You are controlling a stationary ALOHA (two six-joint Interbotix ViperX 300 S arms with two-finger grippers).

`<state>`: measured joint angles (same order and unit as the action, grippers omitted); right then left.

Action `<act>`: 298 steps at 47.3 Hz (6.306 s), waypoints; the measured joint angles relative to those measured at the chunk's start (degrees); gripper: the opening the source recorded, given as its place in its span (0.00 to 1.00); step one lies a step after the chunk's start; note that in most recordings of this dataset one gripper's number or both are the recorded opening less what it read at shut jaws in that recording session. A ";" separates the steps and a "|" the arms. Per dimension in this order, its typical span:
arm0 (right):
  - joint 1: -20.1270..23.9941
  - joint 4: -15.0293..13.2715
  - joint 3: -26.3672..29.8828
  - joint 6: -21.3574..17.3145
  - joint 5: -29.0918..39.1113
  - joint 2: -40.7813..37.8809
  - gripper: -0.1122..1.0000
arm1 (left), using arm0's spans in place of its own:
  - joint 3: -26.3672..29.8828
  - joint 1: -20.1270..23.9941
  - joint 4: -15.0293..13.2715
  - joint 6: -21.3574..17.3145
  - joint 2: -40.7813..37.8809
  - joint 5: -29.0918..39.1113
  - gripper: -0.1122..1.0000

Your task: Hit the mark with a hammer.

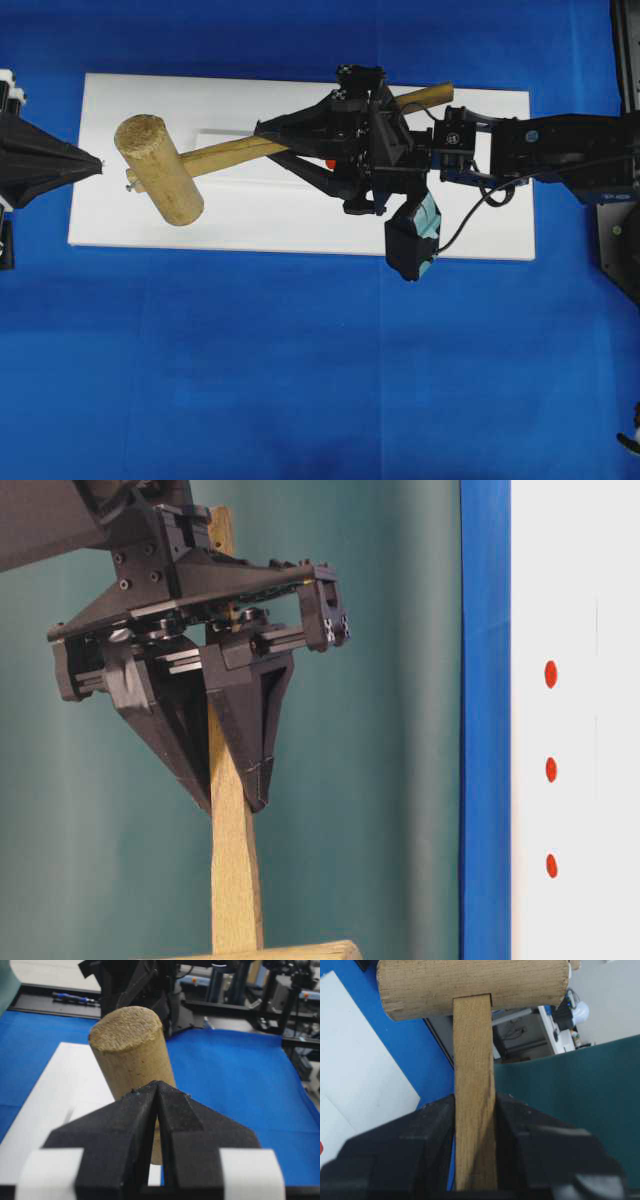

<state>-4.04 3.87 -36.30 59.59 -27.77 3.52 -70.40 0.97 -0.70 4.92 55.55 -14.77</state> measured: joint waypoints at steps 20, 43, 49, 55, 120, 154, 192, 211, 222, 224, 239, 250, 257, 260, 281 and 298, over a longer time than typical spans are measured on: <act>0.00 0.09 0.00 0.00 -0.09 0.00 0.20 | 0.00 0.53 -0.09 1.41 -0.09 -0.09 0.46; -0.09 0.09 0.00 0.00 -0.09 0.00 0.20 | 0.00 1.67 -0.09 5.45 -1.58 -0.62 0.95; 0.00 0.09 0.00 0.00 -0.09 0.00 0.20 | 0.44 1.85 -0.18 5.62 -5.80 -3.52 0.95; 0.00 0.09 0.00 0.00 -0.09 0.00 0.20 | 2.64 2.02 -0.09 5.71 -11.43 -6.24 0.95; -0.18 2.29 0.70 -0.09 0.44 0.09 0.48 | 9.76 1.93 -0.18 7.12 -25.31 -8.70 0.50; 2.20 14.41 1.49 -9.58 11.07 3.78 0.96 | 9.76 1.93 -0.09 -4.31 -25.31 -5.98 0.50; 0.44 22.94 2.02 -18.81 19.25 1.58 0.95 | 9.67 0.09 0.00 -12.39 -24.79 -4.57 0.50; 0.26 23.38 2.37 -18.28 20.13 1.32 0.40 | 9.76 -0.09 0.00 -12.39 -24.52 -4.57 0.50; 0.26 23.29 2.37 -18.54 20.57 1.32 0.13 | 9.76 0.00 0.18 -12.74 -24.52 -4.57 0.50; 0.26 23.38 2.29 -18.54 20.57 1.32 0.13 | 9.67 -0.09 0.18 -12.74 -24.43 -4.57 0.50; 0.26 23.55 2.29 -18.63 20.74 1.32 0.13 | 9.76 0.09 0.18 -12.74 -24.52 -4.57 0.50; -0.09 24.70 2.29 -18.54 21.53 1.23 0.12 | 9.76 0.53 0.09 -12.57 -24.26 -4.57 0.83; -0.09 25.66 2.29 -18.54 21.71 1.14 0.12 | 9.76 0.62 0.09 -13.45 -24.08 -4.57 0.91; 0.00 26.02 2.29 -18.54 22.06 1.14 0.12 | 9.76 0.97 0.18 -13.45 -23.82 -4.57 0.90; -0.09 29.27 -0.09 -18.63 23.64 2.46 0.12 | 3.43 2.55 0.18 -13.62 -8.70 3.78 0.91; -0.09 31.73 -3.08 -18.63 23.64 5.27 0.12 | -0.35 2.64 0.09 -13.10 6.06 16.70 0.91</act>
<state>-4.13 35.60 -39.38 40.96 -4.13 8.79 -70.75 3.60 -0.62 -8.17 61.61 1.93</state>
